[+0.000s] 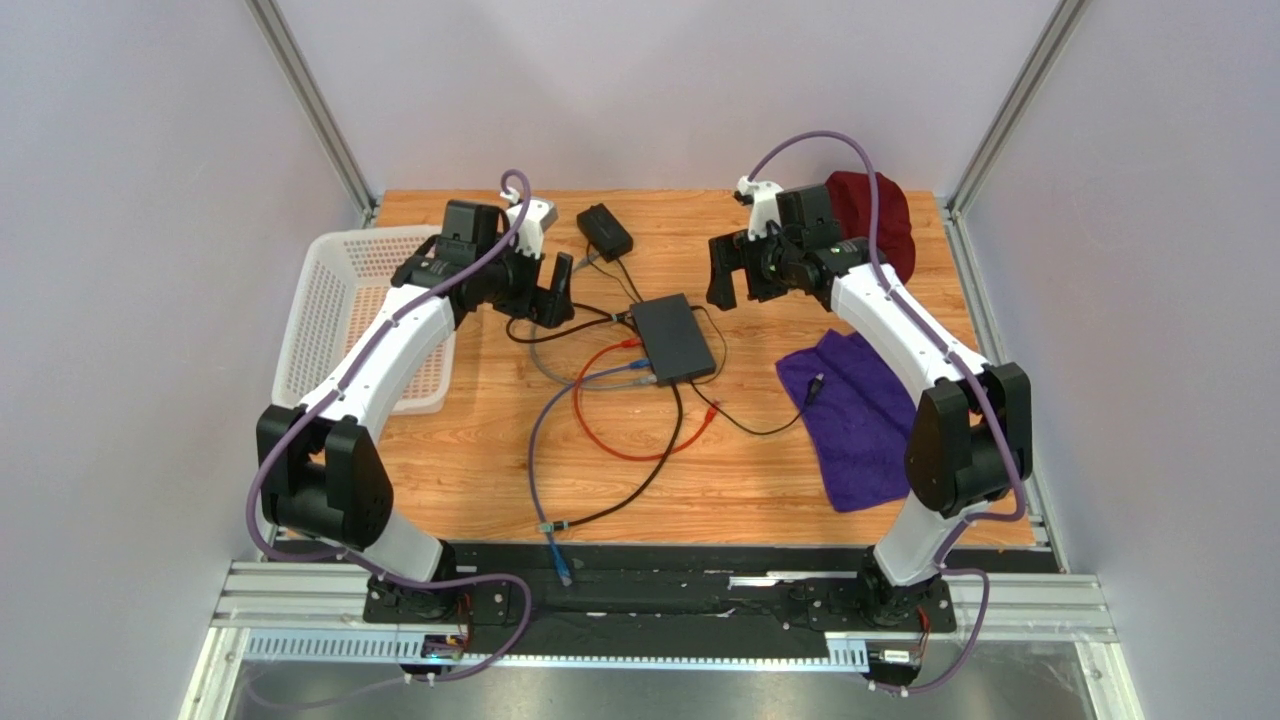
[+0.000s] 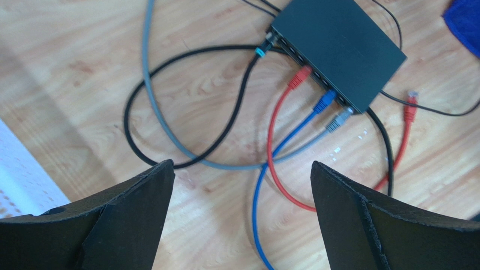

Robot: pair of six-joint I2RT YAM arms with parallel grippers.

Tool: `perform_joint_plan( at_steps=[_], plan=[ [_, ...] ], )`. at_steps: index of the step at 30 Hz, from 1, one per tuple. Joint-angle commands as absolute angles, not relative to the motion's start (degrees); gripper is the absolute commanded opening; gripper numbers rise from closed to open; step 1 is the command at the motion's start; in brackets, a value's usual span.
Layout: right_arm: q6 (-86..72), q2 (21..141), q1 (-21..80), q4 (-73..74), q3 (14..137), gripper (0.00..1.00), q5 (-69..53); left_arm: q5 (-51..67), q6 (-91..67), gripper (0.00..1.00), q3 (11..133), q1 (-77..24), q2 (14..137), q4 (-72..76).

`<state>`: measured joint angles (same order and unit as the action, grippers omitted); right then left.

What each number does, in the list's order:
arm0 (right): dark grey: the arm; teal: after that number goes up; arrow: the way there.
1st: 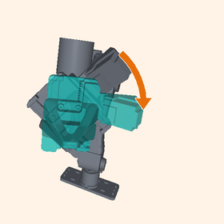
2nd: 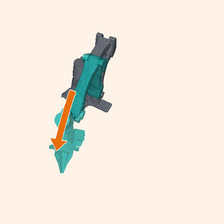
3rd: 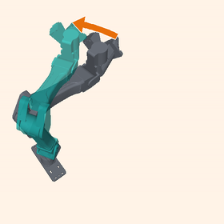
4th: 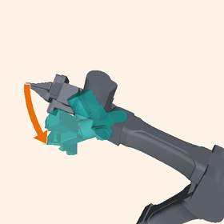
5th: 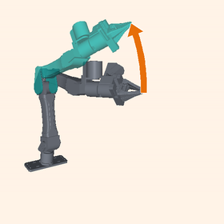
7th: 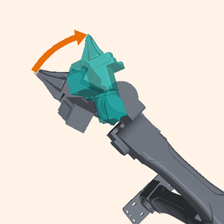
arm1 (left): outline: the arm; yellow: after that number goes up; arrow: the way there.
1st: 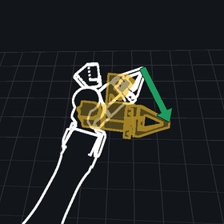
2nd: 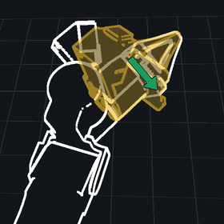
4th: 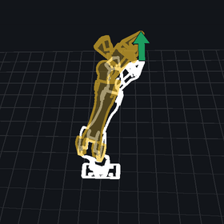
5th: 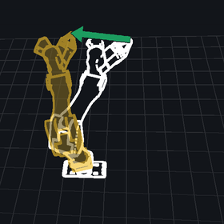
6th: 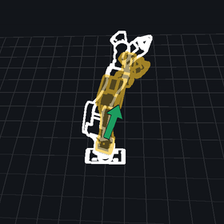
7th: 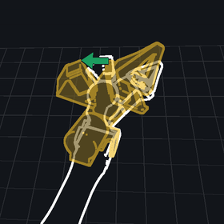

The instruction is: Pull the plug from the switch port

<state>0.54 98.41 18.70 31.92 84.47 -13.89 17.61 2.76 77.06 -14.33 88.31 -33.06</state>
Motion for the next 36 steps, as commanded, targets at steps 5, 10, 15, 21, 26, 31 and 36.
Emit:
perform_joint_plan(
  at_steps=[5, 10, 15, 21, 26, 31, 36],
  plan=[
    [3.3, 94.3, 20.7, 32.9, 82.8, 0.95, -21.4, 19.1, -10.5, 0.95, 72.0, -14.5, 85.3, -32.7],
    [-1.1, 98.3, 20.7, 33.1, 81.6, 0.9, -23.0, 21.5, -11.6, 0.87, 68.6, -14.5, 85.9, -29.4],
    [-3.3, 104.5, 20.7, 29.1, 82.3, 0.8, -21.5, 25.4, -10.0, 0.75, 68.7, -14.5, 88.2, -27.3],
    [-6.9, 112.2, 20.7, 25.4, 85.0, 0.67, -18.5, 38.3, -4.3, 0.46, 68.6, -14.5, 92.1, -27.7],
    [-6.8, 116.2, 20.7, 25.0, 86.9, 0.65, -19.7, 36.0, -3.0, 0.44, 67.6, -14.5, 90.4, -27.6],
    [-6.2, 119.0, 20.7, 24.8, 88.0, 0.59, -21.8, 33.5, -1.9, 0.44, 66.7, -14.5, 89.7, -28.0],
    [-5.4, 118.7, 22.1, 24.0, 85.1, 0.56, -25.0, 33.7, -3.1, 0.44, 66.2, -14.5, 90.3, -27.2]
  ],
)
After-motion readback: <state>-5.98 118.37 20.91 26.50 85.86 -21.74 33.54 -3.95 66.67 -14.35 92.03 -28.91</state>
